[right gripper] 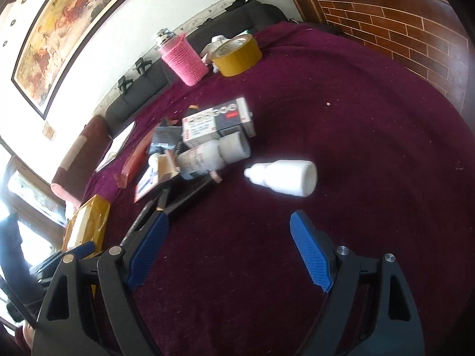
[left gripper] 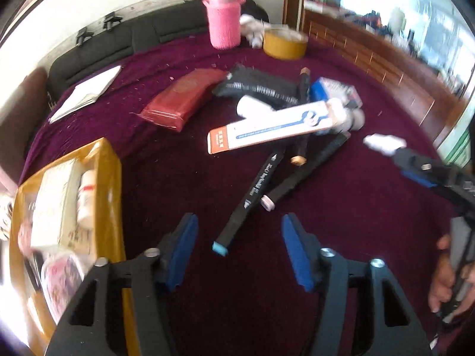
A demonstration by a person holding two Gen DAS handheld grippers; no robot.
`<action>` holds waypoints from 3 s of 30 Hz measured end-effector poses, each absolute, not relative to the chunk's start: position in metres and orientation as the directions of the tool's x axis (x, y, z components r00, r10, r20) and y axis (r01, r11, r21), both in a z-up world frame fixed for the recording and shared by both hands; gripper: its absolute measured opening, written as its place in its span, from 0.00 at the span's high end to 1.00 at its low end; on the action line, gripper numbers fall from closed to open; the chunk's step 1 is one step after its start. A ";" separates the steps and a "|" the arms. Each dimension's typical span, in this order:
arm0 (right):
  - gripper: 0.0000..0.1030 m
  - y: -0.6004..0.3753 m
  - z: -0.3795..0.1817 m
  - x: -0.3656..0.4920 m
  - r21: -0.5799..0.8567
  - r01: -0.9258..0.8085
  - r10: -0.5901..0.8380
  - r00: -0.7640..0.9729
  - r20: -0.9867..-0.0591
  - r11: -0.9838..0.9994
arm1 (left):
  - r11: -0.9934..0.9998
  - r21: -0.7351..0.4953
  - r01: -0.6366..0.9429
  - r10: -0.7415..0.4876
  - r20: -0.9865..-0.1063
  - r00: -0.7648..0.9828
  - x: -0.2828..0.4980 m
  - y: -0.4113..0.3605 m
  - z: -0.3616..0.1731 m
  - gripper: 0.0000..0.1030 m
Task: Organize objects
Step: 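Withdraw both open tools from the tray back over the table items, then grasp the blue-capped black marker with the left tool while the right tool reaches the ointment box, then carry the marker and ointment box over the tray and open both tools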
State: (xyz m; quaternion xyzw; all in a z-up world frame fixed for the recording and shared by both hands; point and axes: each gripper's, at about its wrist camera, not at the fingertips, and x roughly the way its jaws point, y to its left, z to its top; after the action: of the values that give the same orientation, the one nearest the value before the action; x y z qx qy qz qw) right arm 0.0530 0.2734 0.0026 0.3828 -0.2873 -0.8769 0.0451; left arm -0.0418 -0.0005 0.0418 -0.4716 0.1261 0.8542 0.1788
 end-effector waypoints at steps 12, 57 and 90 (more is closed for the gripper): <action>0.18 0.281 -0.003 0.053 0.619 -0.124 -0.369 -0.706 -0.604 -0.776 | -0.895 0.094 -0.437 0.152 -0.855 -0.496 -0.062 0.032 0.019 0.79; 0.21 0.067 0.025 -0.078 0.062 0.386 -0.208 -0.349 -0.914 -0.920 | -0.879 -0.341 -0.334 0.470 -0.740 -0.481 0.070 -0.089 0.043 0.89; 0.81 -0.071 0.064 0.033 0.591 0.365 -0.682 -0.209 -0.701 -0.719 | -0.979 -0.202 0.042 0.136 -0.786 -0.603 0.031 -0.295 0.066 0.89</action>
State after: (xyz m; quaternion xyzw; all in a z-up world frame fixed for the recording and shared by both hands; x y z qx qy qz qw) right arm 0.0327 -0.0708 0.0640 0.5271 -0.1503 -0.7627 0.3432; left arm 0.0315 -0.2954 0.0660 -0.4445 -0.1001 0.8898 0.0267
